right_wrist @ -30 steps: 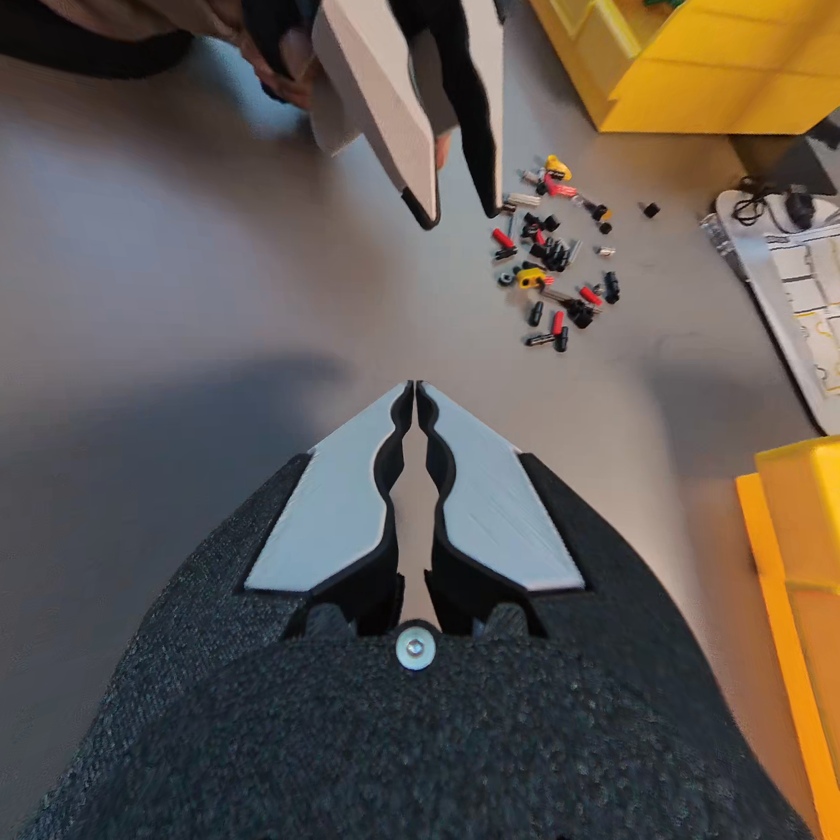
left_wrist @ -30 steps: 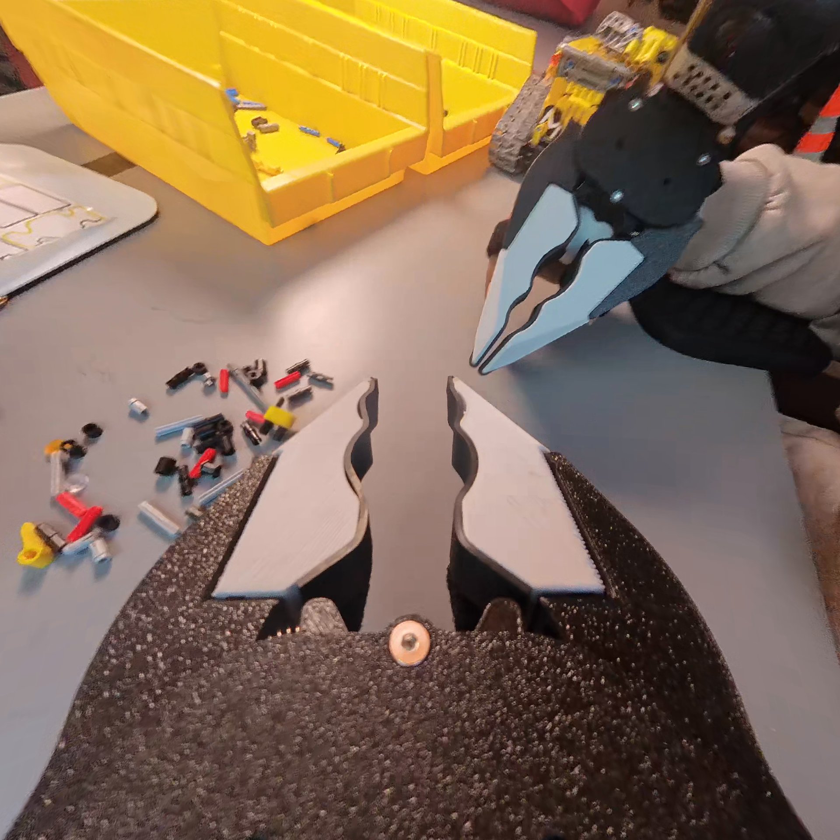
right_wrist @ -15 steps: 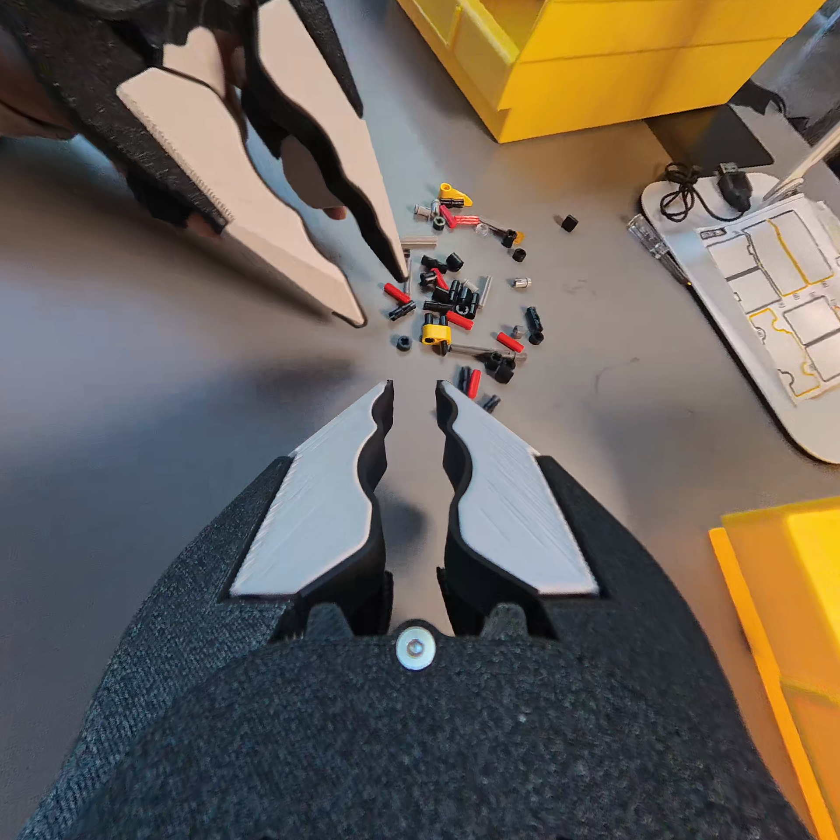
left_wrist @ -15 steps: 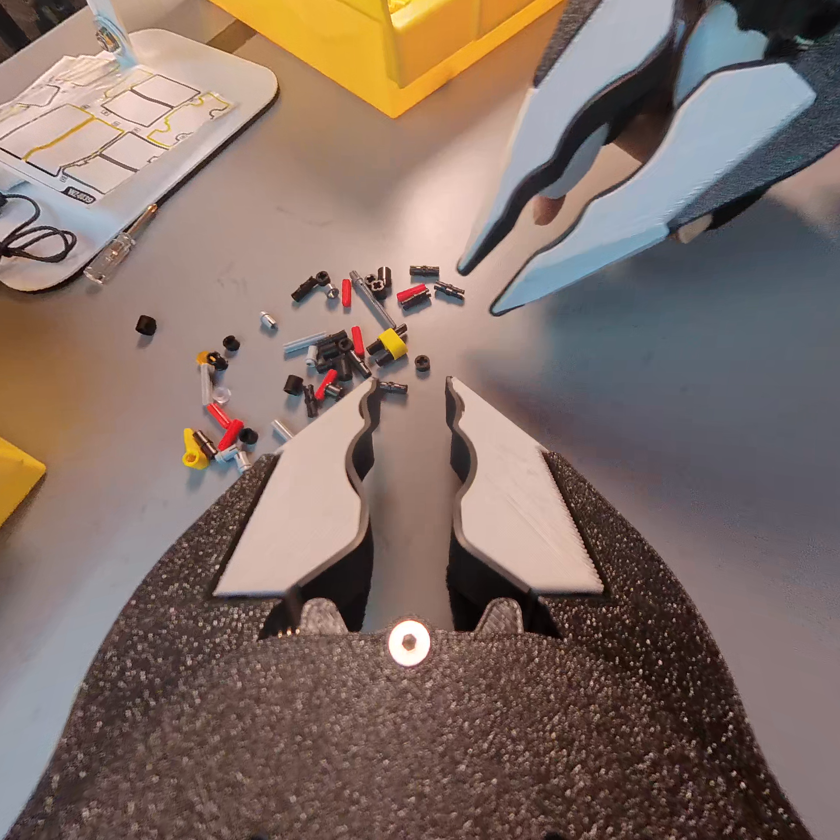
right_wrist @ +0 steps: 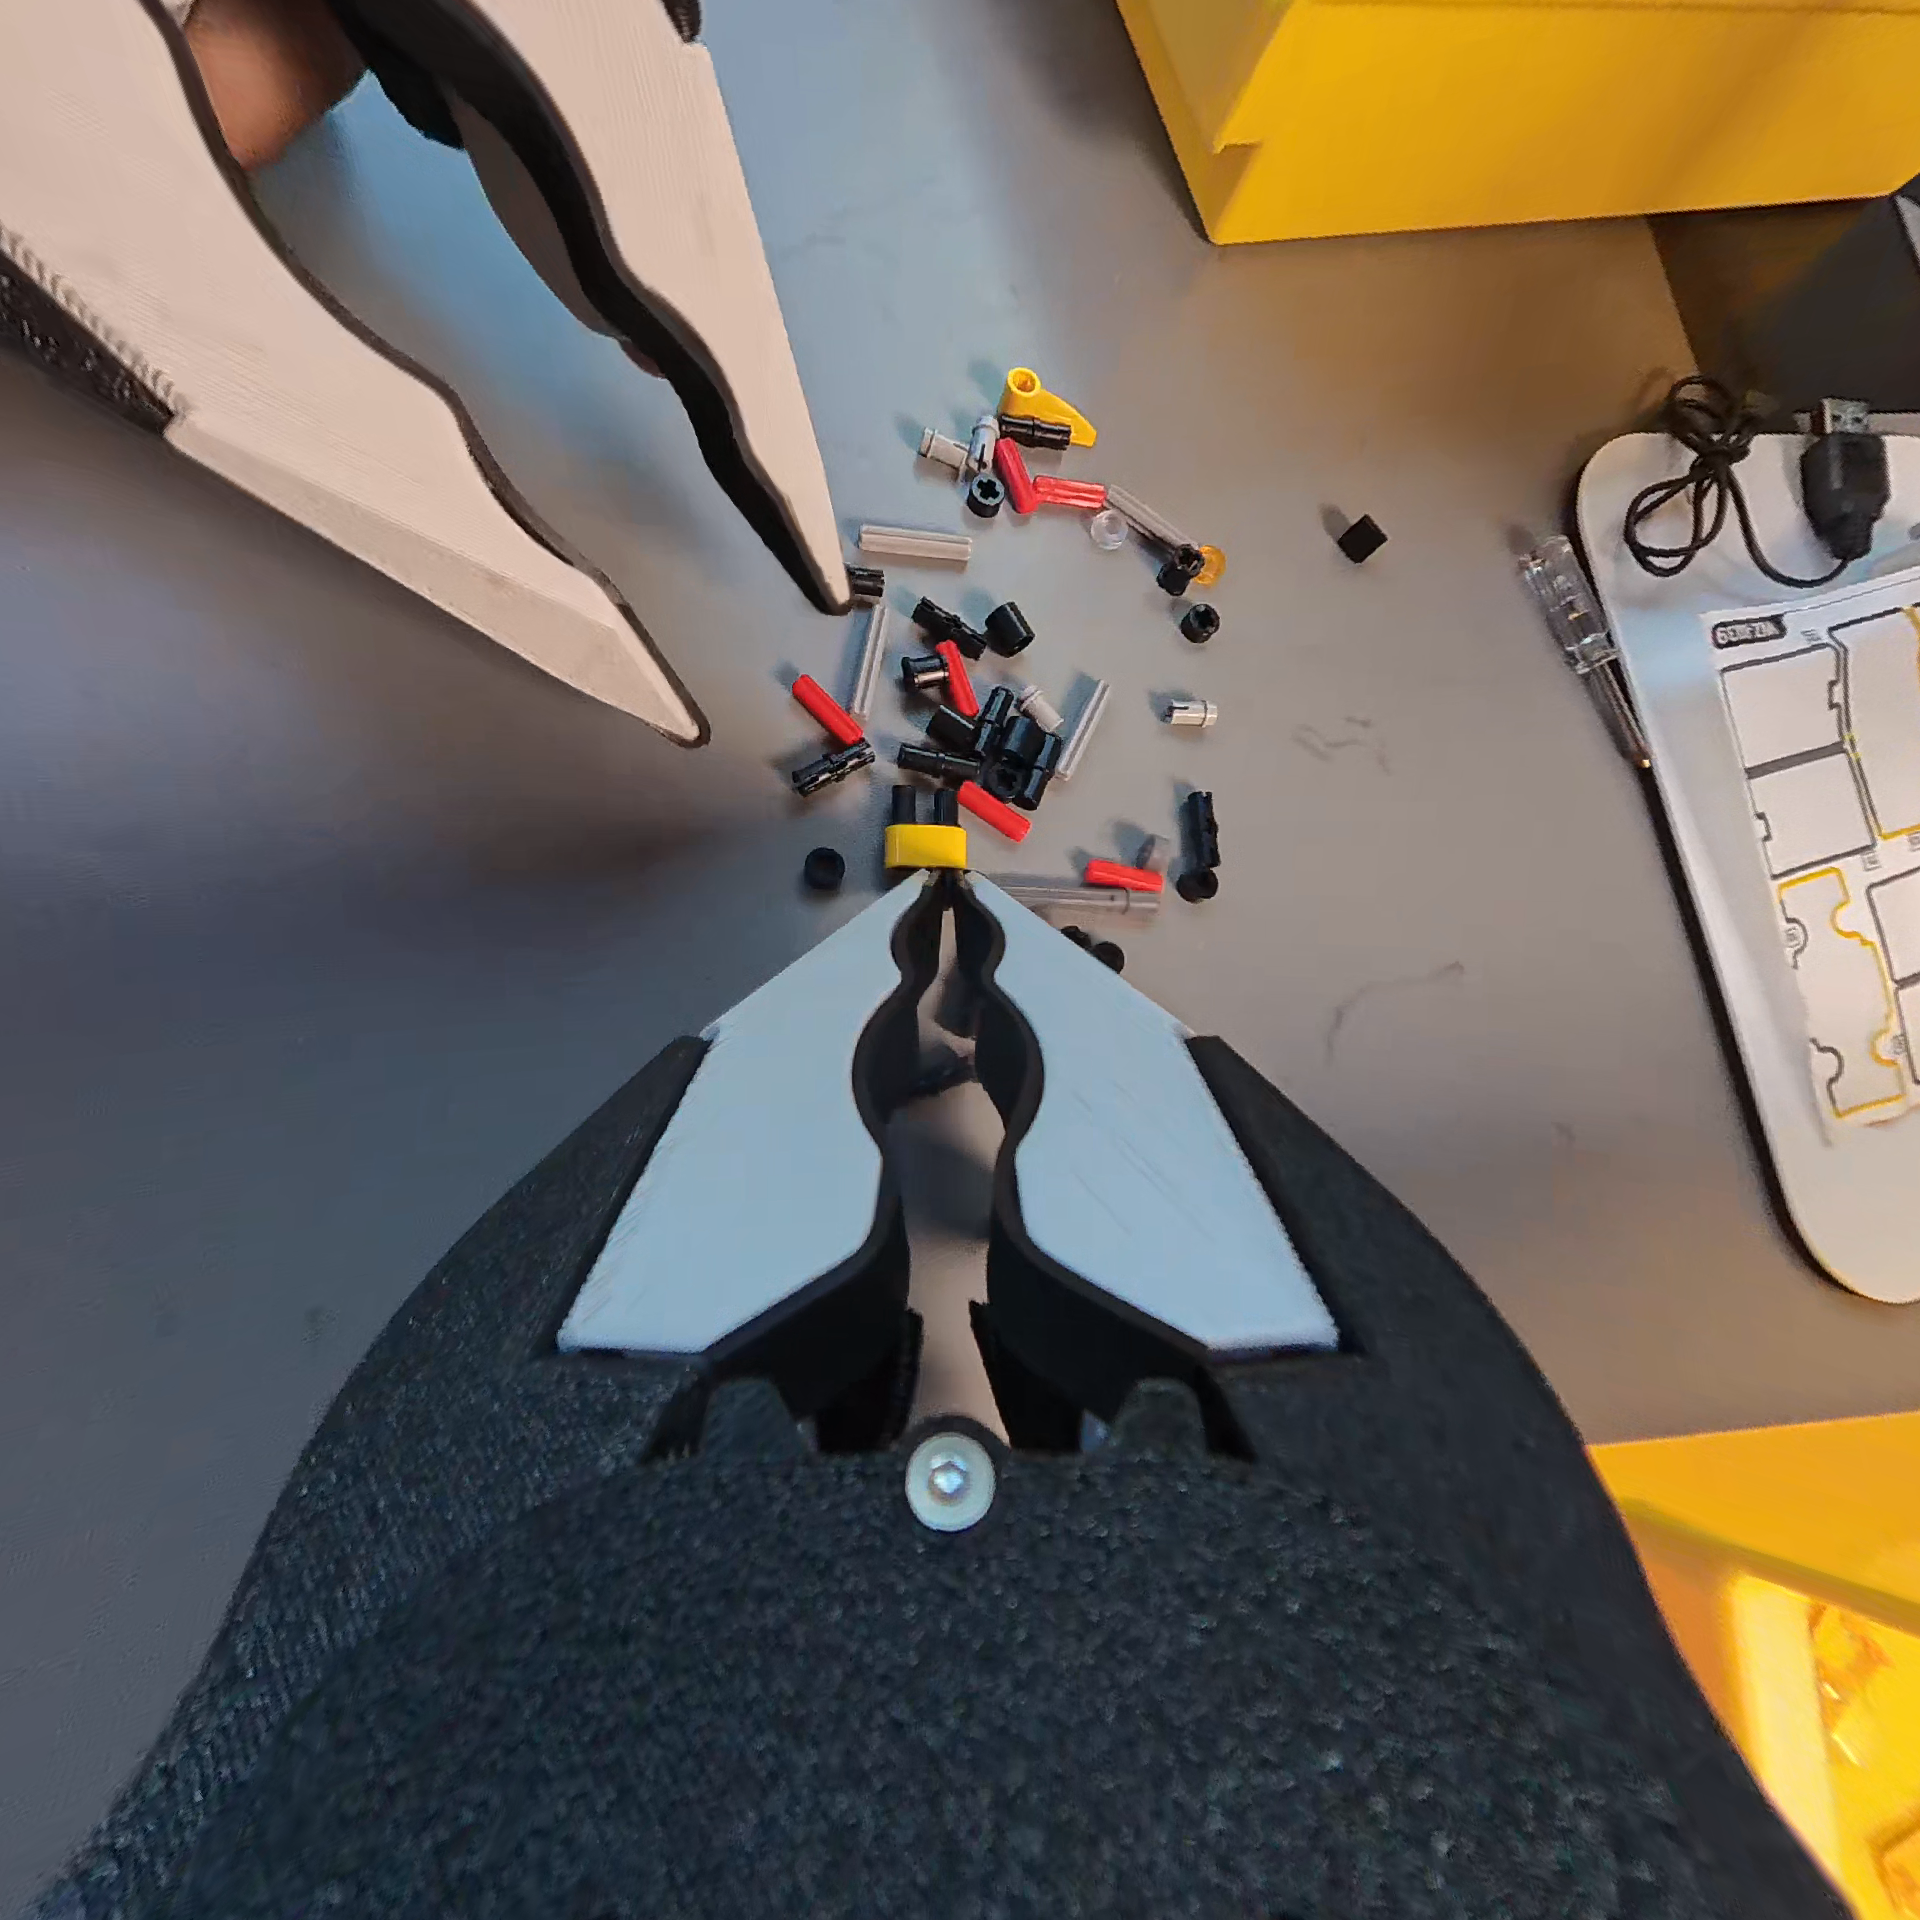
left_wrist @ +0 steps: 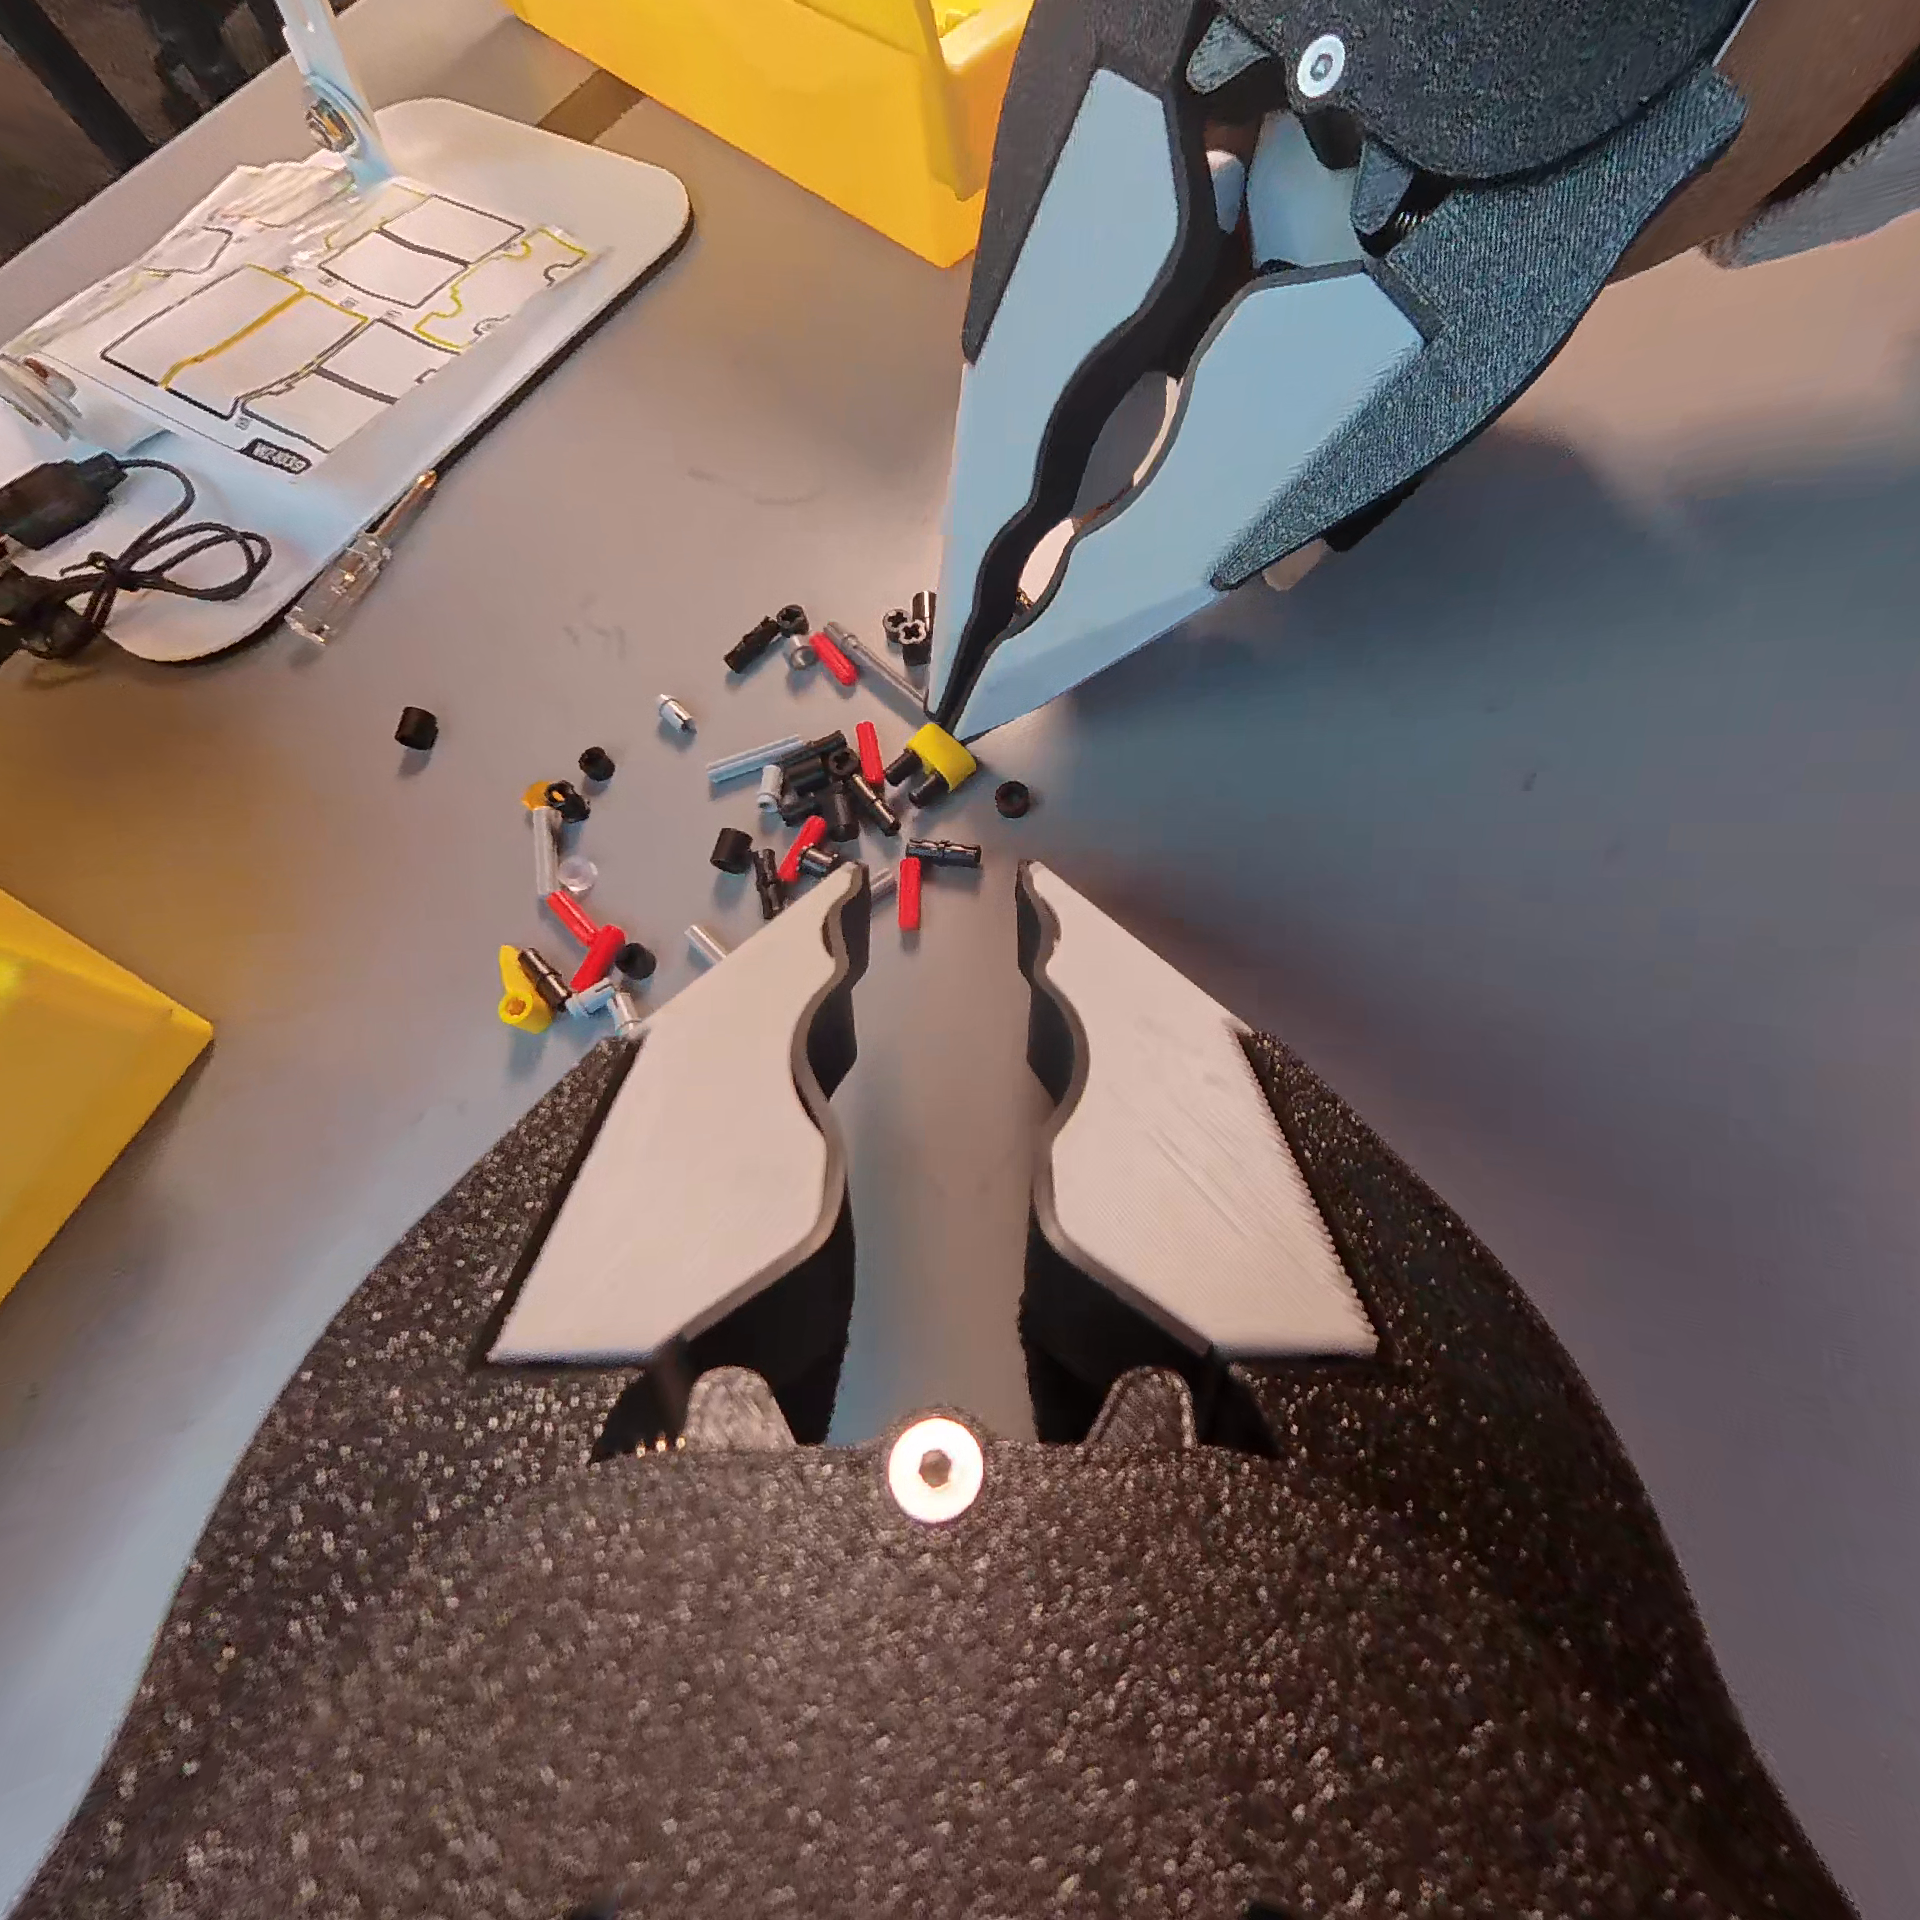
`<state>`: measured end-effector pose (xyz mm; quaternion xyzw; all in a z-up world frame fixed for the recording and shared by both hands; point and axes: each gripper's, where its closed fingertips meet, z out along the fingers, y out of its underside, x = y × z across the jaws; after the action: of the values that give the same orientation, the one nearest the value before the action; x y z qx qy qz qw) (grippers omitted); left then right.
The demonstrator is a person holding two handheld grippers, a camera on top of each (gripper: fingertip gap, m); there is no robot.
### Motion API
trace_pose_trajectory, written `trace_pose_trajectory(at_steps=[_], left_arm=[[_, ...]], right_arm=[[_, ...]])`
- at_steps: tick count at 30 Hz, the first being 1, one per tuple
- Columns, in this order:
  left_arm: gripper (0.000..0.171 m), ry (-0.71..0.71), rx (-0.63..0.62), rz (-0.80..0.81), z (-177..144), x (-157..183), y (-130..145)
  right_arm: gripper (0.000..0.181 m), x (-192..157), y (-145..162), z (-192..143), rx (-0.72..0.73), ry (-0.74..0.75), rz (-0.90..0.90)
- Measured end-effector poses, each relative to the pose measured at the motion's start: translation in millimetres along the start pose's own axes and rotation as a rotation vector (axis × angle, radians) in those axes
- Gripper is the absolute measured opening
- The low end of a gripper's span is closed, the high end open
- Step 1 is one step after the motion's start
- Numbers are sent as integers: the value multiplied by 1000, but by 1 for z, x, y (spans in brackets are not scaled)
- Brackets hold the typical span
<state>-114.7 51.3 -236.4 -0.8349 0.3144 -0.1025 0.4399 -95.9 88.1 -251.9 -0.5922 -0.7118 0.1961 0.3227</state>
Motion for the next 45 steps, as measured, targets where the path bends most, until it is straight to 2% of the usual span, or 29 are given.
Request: trace_pose_trajectory(at_steps=[2,4,8,10,13,18,21,23,27,29,32,37,41,45], left_arm=[[28,32,30,-46,-3,1,-4],[28,105,93,-140,-8,6,-14],[22,361,309,-332,-33,23,-51],[15,464,366,-336,-44,36,-62],[7,558,376,-291,-50,58,-67],[4,610,395,-262,-56,75,-73],[4,634,454,-280,-63,78,-82],[4,652,514,-335,-68,76,-90],[4,707,649,-456,-79,72,-105],[4,739,664,-472,-81,76,-108],[3,756,678,-465,-83,80,-109],[4,788,607,-392,-80,92,-103],[5,783,560,-354,-75,97,-97],[5,776,545,-374,-71,96,-96]], right_arm=[[0,2,-4,-5,30,32,-59],[0,-1,-19,-21,125,66,-133],[0,-22,-49,-66,319,124,-283],[0,-33,-53,-82,346,151,-332],[0,-48,-54,-97,358,178,-384],[0,-61,-52,-113,365,265,-455],[0,-63,-56,-125,449,266,-354],[10,-60,-59,-133,523,230,-209],[16,-60,-66,-140,664,70,107],[16,-62,-73,-140,709,7,194],[9,-64,-77,-141,733,-46,230],[8,-73,-70,-145,719,-155,203],[7,-77,-63,-145,686,-191,165],[6,-75,-60,-144,711,-222,220]])
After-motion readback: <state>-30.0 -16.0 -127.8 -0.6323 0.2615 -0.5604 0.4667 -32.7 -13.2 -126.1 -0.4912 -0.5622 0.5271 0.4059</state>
